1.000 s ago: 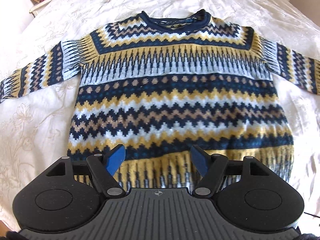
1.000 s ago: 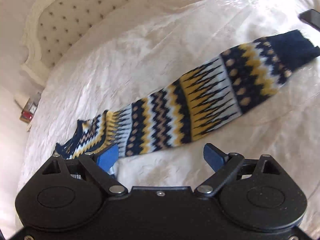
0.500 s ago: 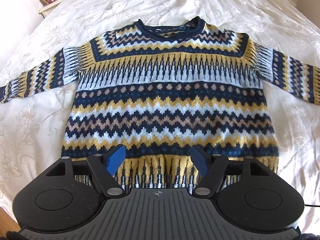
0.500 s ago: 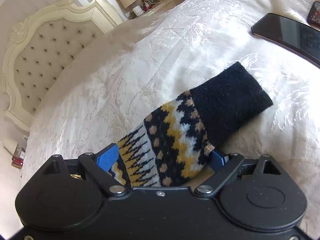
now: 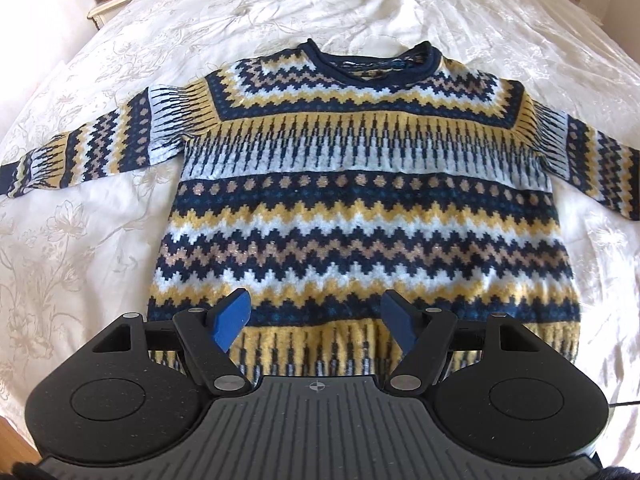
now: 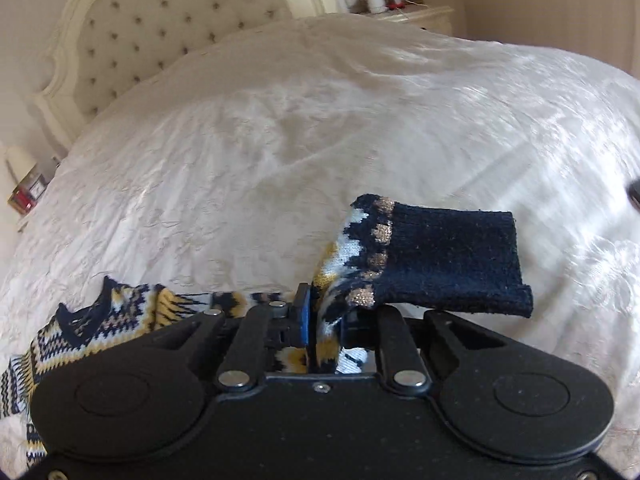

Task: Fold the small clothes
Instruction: 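Grasp the sleeve cuff with the right gripper and lift it, then carry the sleeve across the sweater body and release it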

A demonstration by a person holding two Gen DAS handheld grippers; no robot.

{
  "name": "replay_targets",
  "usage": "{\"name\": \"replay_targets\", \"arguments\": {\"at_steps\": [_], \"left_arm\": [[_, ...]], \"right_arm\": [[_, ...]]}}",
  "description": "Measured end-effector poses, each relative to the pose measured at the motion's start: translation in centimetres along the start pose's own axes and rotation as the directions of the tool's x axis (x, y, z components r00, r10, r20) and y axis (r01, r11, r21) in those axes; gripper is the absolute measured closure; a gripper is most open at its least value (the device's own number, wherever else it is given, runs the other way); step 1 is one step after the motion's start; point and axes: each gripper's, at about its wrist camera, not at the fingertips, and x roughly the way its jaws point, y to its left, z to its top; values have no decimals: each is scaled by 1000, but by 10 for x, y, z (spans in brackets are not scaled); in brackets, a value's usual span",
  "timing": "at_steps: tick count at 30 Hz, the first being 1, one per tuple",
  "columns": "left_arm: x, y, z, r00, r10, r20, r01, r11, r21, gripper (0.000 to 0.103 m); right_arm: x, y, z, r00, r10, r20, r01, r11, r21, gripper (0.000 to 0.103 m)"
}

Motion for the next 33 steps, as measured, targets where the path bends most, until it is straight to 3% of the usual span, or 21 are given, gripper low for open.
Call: {"name": "replay_targets", "arguments": {"at_steps": [7,8,14,20,24,26,28,33], "left_arm": [[14,49,8,1000,-29,-1,29,999,15,33],[16,58,9,999,-33,-2,33,999,10,33],[31,113,16,1000,-22,-14,22,1000,-1,33],[48,162,23,999,-13,-34,11,999,-44,33],[53,181,32,1000,-16,-26,14,998,-65,33],[54,185,37,1000,-23,-13,22,997,-71,33],[54,184,43,1000,-31,8,31,997,-69,33],[58,167,63,996,-73,49,76,996,-56,33]], "right_arm": [[9,137,3,987,151,-57,-158,977,-146,84],[12,158,0,983,172,-67,-180,970,-161,88],[50,284,-37,951,269,-155,-300,924,-236,88],[90,373,-87,922,283,-265,-358,885,-299,87],[98,404,-114,917,272,-290,-370,851,-372,76],[96,411,-122,911,286,-297,-389,837,-386,49],[92,409,-127,910,296,-291,-396,830,-394,37],[87,387,-137,926,243,-291,-349,843,-410,26]]}}
